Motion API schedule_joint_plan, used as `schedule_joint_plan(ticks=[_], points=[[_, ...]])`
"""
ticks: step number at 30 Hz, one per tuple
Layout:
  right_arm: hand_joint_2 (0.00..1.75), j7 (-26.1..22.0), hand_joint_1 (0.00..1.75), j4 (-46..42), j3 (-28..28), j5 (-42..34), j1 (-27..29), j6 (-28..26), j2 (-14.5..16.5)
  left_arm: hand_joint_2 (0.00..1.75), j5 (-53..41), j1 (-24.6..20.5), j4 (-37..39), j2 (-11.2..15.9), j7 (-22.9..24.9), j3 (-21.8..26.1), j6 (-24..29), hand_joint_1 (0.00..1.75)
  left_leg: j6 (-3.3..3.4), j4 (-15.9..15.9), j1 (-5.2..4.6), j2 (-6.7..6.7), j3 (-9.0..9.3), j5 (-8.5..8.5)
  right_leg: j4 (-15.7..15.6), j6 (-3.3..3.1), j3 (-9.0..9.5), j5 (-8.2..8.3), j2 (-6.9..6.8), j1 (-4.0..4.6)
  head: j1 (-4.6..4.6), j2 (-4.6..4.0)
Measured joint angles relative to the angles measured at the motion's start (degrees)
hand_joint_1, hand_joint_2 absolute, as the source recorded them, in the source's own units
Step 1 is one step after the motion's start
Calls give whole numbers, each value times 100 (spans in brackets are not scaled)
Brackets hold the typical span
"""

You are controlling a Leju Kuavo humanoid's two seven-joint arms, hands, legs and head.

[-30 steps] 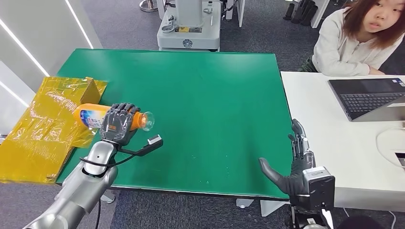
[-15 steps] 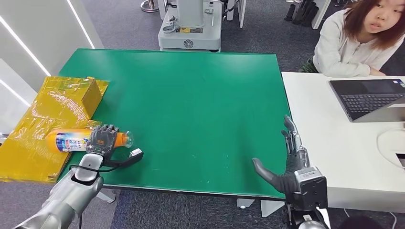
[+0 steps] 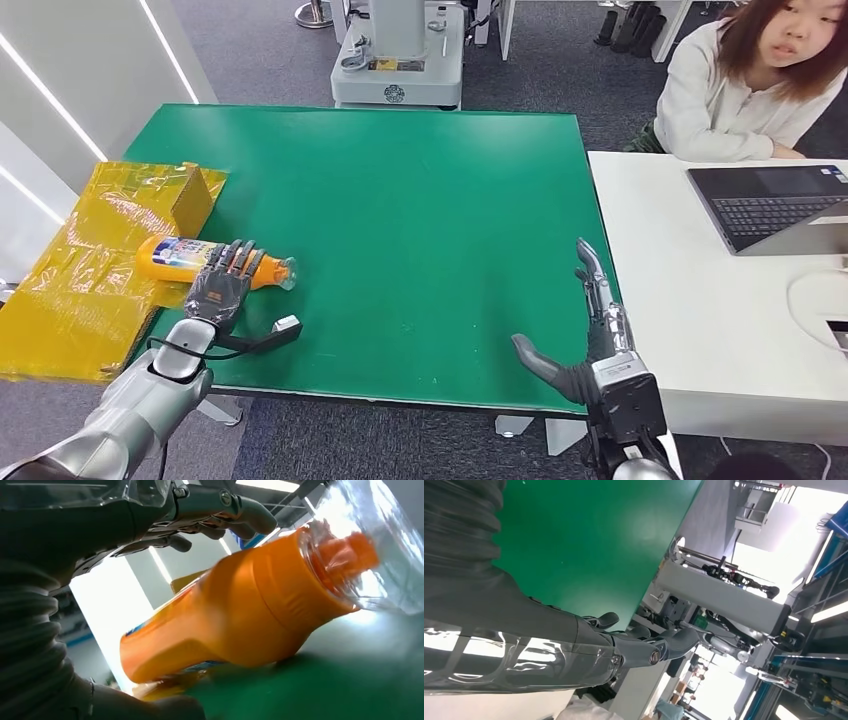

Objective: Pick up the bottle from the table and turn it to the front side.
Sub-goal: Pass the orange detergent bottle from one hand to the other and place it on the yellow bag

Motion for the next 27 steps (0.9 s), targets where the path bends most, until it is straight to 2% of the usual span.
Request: schedule_joint_plan(ticks=[3,5,7,10,13,19,23,27], points=[[175,37,0,1,4,-34,34,-11,3,175,1209,176,-103,-185,-805,374,167,0,1,0,-2,-5,-2,-1,-2,3,0,-3,-4,-1,1,0],[175,26,0,2,4,-144,69,-10,6,175,2360,421,-377,-386,-1577,722,47,0,3,0,-3,-3,-4,-3,-6,6,-1,-4,-1,-3,1,0],[175,-25,0,15,5,-290,109,-9,8,175,3415,758,-825,-618,-2100,1029,-190,0,8,1,-4,1,-8,-6,-9,7,-4,-5,5,-4,2,0],[175,-120,0,56,9,-486,161,-34,13,175,4730,1267,-1673,-933,-2396,1301,-493,0,17,3,-4,8,-11,-13,-15,8,-7,-4,12,-4,2,0],[175,-214,0,93,16,-675,228,-91,32,175,6015,1722,-2565,-1169,-2660,1407,-564,0,21,3,-4,8,-13,-16,-17,10,-7,-7,10,-4,1,0],[175,-554,0,119,76,-1156,365,-329,60,175,7953,2449,-4151,-1438,-3380,1226,-145,0,21,2,-3,7,-16,-23,-18,13,-10,-11,9,-3,1,0],[175,-779,0,142,118,-1601,479,-483,95,175,8359,2759,-4885,-1461,-3579,862,-28,0,26,1,-2,7,-17,-27,-18,13,-9,-13,7,-2,1,0],[175,-927,0,239,255,-2099,619,-796,115,175,8506,2948,-5216,-1441,-3699,451,31,0,29,0,-3,7,-17,-29,-18,13,-9,-13,6,-2,2,0]])
